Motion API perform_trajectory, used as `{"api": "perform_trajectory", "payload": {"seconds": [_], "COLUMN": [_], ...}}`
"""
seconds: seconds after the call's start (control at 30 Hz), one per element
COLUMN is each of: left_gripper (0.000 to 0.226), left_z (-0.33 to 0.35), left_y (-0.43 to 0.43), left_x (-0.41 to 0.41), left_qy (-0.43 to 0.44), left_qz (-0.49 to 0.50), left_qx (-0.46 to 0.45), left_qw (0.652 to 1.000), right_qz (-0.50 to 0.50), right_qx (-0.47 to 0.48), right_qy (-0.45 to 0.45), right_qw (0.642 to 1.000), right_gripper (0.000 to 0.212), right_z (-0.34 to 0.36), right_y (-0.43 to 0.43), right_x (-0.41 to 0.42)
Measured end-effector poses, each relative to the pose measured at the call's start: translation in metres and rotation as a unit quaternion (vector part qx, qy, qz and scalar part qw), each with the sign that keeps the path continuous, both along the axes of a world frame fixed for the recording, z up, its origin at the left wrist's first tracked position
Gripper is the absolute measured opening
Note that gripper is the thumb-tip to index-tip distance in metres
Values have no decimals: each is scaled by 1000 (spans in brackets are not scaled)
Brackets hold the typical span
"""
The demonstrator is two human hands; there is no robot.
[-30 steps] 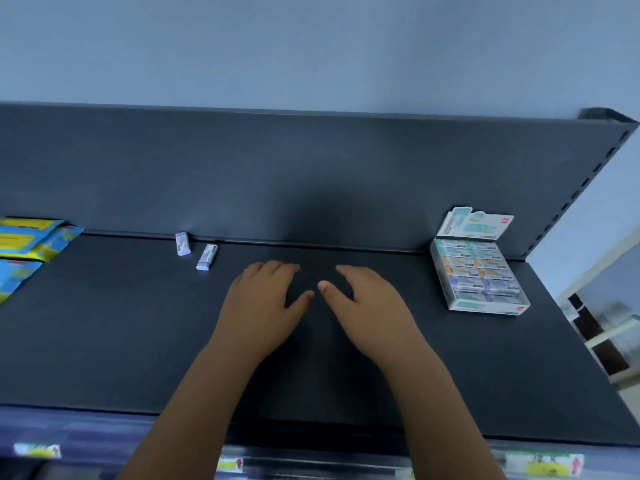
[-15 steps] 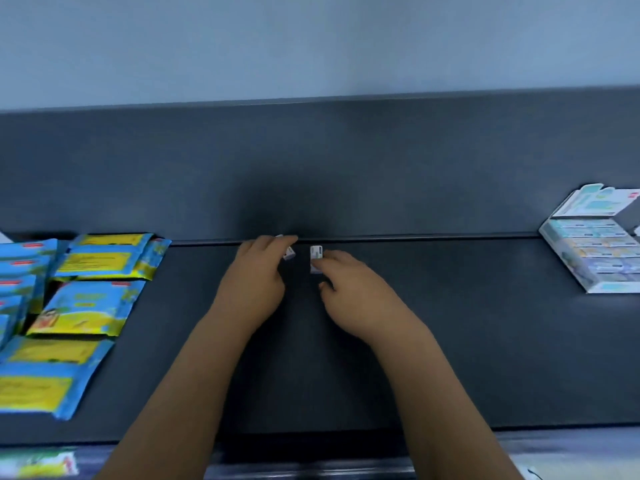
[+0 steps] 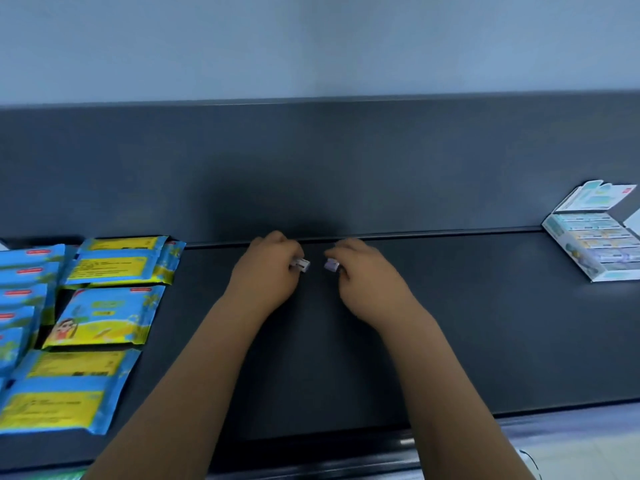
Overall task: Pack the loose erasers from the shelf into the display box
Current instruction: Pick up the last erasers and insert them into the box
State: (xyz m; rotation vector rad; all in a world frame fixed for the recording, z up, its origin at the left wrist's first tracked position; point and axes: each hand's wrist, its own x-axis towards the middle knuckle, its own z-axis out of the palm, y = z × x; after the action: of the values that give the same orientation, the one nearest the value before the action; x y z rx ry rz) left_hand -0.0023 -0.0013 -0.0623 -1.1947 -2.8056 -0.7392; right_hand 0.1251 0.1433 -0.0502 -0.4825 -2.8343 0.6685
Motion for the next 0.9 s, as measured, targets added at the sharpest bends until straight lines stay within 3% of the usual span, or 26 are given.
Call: {"api": "perform_trajectory", "payload": {"seconds": [0.1,0.3,0.57,0.73,0.9], "left_gripper": [8,11,16,9,7], "left_z": [6,-1,8,11,10], "left_y": [-8,-20,-20,-26,-26], "left_x": [7,8,0,7,10], "left_qy": [-31,-47,40,68,60], "left_qz": [17,12,-43,-32,-32], "left_qx": [-21,-2,-73,11,28], "left_qw": [999,999,996,997,997], "right_qz": [23,-65,-104,-90,-43], "right_qx": [2,17,80,59,17], "right_qy": [-43,-15,-23,18,86], "right_qw": [999,998,991,994,995], "right_gripper": [53,23,14,13,17], "right_z": [-4,-7,-4,1,10], "right_y": [5,-8,-5,5,17], "right_x": [-6,-11,5,18,24]}}
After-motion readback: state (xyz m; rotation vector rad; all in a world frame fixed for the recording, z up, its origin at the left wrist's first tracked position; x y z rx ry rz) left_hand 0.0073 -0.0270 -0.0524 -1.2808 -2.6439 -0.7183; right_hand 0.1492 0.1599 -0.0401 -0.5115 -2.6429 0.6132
